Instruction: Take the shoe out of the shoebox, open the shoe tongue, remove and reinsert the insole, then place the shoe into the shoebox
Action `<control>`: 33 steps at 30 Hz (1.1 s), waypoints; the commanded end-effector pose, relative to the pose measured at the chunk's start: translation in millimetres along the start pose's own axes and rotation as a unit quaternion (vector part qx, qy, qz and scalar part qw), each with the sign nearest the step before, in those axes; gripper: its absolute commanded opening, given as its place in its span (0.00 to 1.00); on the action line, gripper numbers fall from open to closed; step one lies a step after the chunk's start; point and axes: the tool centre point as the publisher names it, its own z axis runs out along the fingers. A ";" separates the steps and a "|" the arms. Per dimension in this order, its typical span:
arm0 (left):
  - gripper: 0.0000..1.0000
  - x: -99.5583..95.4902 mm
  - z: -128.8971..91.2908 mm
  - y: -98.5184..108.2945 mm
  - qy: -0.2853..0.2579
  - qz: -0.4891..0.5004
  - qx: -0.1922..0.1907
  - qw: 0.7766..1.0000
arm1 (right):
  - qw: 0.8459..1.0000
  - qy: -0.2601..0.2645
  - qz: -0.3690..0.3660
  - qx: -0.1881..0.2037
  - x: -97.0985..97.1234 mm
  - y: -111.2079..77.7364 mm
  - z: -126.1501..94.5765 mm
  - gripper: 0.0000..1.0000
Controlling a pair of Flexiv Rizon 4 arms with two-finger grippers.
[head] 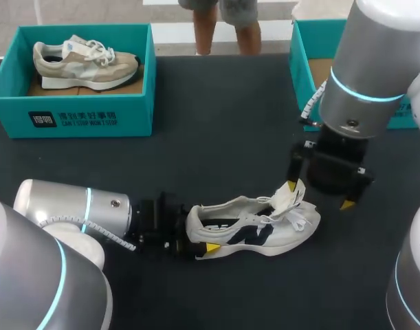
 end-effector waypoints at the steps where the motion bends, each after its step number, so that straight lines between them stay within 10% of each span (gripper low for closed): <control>1: 0.00 0.6 -2.2 4.6 0.000 0.000 -0.001 1.000 | 0.998 0.004 0.064 -0.018 -1.1 2.4 -13.6 1.00; 33: 0.00 0.6 -2.2 4.6 0.000 0.000 -0.001 1.000 | 0.980 -0.044 0.190 -0.048 6.4 -2.2 -32.0 1.00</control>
